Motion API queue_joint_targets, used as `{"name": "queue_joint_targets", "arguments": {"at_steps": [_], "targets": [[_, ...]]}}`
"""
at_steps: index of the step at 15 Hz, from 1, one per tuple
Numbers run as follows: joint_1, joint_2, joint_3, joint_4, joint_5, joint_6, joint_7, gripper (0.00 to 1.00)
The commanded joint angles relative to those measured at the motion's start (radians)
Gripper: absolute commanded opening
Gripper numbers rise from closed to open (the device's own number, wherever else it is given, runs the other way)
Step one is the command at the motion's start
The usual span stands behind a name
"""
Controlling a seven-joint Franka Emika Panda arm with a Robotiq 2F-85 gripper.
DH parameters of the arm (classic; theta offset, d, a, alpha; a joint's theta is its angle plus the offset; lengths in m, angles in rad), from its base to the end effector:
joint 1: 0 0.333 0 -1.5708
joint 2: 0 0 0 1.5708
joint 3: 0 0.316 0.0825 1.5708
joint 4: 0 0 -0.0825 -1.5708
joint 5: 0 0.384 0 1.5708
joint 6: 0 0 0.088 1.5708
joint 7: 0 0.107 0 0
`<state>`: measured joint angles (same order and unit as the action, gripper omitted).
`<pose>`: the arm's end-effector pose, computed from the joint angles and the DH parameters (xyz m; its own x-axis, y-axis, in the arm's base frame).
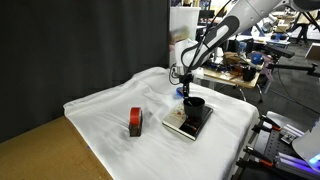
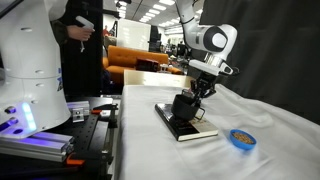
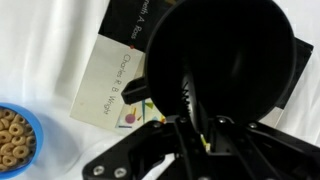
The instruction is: Move the marker from the cup to the table
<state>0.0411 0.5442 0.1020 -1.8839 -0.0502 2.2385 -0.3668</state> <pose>0.6087 0.0840 0.2042 0.8448 0.5089 -0.1654 0.5019 -0.8608 -0.0847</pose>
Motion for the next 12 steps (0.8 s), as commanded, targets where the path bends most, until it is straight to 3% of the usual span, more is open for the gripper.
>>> {"name": "queue_joint_targets", "arguments": {"at_steps": [1, 12], "targets": [[-0.002, 0.018, 0.002, 0.037, -0.022, -0.022, -0.004, 0.04], [-0.001, 0.043, -0.003, 0.104, -0.039, -0.019, -0.008, 0.04]]}}
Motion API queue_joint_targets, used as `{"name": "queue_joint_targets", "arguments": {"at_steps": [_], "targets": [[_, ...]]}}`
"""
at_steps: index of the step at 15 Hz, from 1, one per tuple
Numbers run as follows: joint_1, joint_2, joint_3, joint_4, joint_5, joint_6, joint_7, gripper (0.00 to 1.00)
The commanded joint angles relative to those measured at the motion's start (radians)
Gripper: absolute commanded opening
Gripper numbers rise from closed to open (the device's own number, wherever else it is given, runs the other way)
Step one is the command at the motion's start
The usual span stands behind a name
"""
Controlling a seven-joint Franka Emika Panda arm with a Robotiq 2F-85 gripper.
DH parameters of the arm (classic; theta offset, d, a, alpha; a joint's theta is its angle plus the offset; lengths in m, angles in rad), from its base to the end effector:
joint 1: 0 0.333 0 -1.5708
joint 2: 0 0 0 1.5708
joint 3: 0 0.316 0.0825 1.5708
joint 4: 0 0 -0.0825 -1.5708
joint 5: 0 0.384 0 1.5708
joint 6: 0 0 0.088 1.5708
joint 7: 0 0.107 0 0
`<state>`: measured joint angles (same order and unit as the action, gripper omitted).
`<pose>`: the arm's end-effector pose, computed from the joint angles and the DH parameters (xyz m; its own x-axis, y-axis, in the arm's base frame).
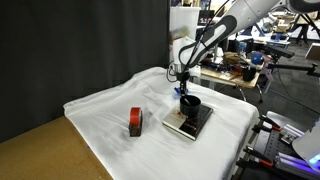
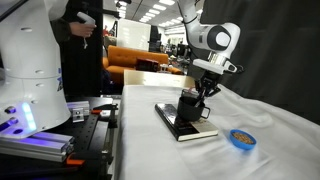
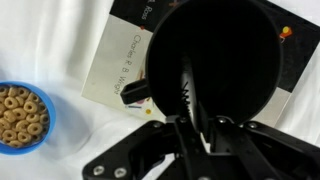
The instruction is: Move the marker from the cup to the table
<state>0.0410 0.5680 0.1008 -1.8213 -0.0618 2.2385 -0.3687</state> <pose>0.6278 0.0842 0.2136 0.8476 0.5138 -0.1324 0.5100 -0.8578 -0.0638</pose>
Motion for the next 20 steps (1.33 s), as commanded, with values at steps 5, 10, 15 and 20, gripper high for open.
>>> {"name": "queue_joint_targets", "arguments": {"at_steps": [5, 10, 15, 20], "targets": [[-0.002, 0.025, -0.004, 0.069, -0.044, -0.017, -0.007, 0.04], [-0.005, 0.044, -0.014, 0.125, -0.058, -0.023, -0.009, 0.04], [-0.009, 0.049, -0.019, 0.168, -0.066, -0.026, -0.009, 0.04], [-0.009, 0.050, -0.018, 0.159, -0.066, -0.020, -0.010, 0.04]]}}
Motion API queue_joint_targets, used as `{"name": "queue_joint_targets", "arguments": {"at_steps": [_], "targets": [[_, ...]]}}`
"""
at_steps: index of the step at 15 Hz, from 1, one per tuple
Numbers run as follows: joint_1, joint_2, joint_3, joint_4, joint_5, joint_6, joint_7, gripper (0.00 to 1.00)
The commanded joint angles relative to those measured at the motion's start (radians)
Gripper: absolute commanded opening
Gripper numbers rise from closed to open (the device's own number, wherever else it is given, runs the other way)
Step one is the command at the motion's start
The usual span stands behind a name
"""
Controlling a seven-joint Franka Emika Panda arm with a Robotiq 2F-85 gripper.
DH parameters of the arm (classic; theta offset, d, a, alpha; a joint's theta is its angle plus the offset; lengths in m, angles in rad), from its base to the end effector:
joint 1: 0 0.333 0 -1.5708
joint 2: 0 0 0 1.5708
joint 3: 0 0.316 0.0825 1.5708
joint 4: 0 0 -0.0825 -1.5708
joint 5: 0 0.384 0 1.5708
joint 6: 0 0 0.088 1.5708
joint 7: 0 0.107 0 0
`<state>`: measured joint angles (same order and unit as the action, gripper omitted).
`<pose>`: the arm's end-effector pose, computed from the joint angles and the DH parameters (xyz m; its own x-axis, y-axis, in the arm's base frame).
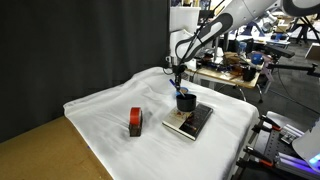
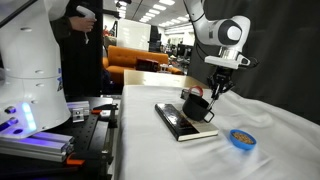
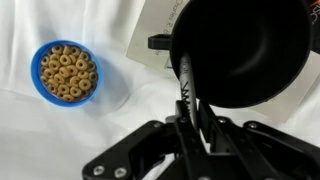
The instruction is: Move the marker from the cup to the table
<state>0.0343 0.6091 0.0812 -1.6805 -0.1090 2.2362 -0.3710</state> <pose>0.6707 0.0688 0.2438 0.8550 0.5151 -0.0609 0.5167 -0.8560 0.0147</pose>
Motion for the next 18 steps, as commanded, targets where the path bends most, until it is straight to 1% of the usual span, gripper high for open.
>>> {"name": "queue_joint_targets", "arguments": {"at_steps": [1, 4, 6, 8, 12, 18], "targets": [[-0.002, 0.011, 0.002, 0.020, -0.018, -0.018, -0.008, 0.04], [0.000, 0.014, 0.002, 0.030, -0.020, -0.020, -0.007, 0.04], [0.008, -0.001, 0.003, 0.013, -0.025, -0.015, 0.001, 0.04], [0.018, -0.043, 0.010, -0.054, -0.025, 0.001, 0.008, 0.04], [0.030, -0.119, 0.031, -0.168, -0.009, -0.003, 0.014, 0.04], [0.037, -0.219, 0.030, -0.272, -0.006, -0.050, 0.035, 0.04]]}}
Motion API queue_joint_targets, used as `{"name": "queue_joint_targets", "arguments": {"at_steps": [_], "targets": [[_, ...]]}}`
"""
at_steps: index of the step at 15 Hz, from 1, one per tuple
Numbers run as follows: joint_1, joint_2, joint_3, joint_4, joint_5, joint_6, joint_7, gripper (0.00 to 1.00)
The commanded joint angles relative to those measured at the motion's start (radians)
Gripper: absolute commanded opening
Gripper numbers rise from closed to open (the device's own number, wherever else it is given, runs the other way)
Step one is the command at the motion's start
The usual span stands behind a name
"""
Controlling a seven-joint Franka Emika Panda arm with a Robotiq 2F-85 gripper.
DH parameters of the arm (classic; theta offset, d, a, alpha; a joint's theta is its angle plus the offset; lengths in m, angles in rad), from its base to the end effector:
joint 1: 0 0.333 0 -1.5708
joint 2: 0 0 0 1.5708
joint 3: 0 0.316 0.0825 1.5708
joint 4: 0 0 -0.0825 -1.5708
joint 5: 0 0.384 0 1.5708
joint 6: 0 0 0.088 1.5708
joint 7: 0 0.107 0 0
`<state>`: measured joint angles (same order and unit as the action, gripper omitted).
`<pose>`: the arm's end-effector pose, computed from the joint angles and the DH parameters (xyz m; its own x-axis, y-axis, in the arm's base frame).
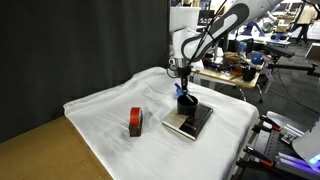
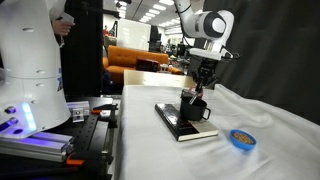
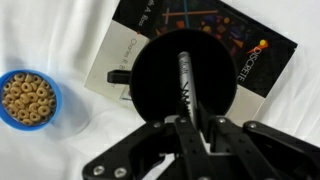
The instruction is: Move the marker from the cup to the table
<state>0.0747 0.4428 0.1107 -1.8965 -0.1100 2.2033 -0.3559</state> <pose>0.6070 0.1069 0.2592 0.8144 0.5643 -0.1354 0.5676 -0.8231 -0.0162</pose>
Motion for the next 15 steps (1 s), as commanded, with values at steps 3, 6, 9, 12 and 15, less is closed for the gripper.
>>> {"name": "queue_joint_targets", "arguments": {"at_steps": [3, 6, 9, 12, 15], "targets": [[-0.009, -0.064, -0.004, -0.075, -0.001, -0.050, 0.022, 0.04], [-0.019, -0.066, -0.008, -0.088, 0.013, -0.074, 0.022, 0.04], [-0.024, -0.065, -0.008, -0.093, 0.019, -0.087, 0.019, 0.04], [-0.024, -0.060, -0.007, -0.087, 0.016, -0.093, 0.016, 0.04], [-0.023, -0.052, -0.007, -0.077, 0.014, -0.096, 0.014, 0.04]]}}
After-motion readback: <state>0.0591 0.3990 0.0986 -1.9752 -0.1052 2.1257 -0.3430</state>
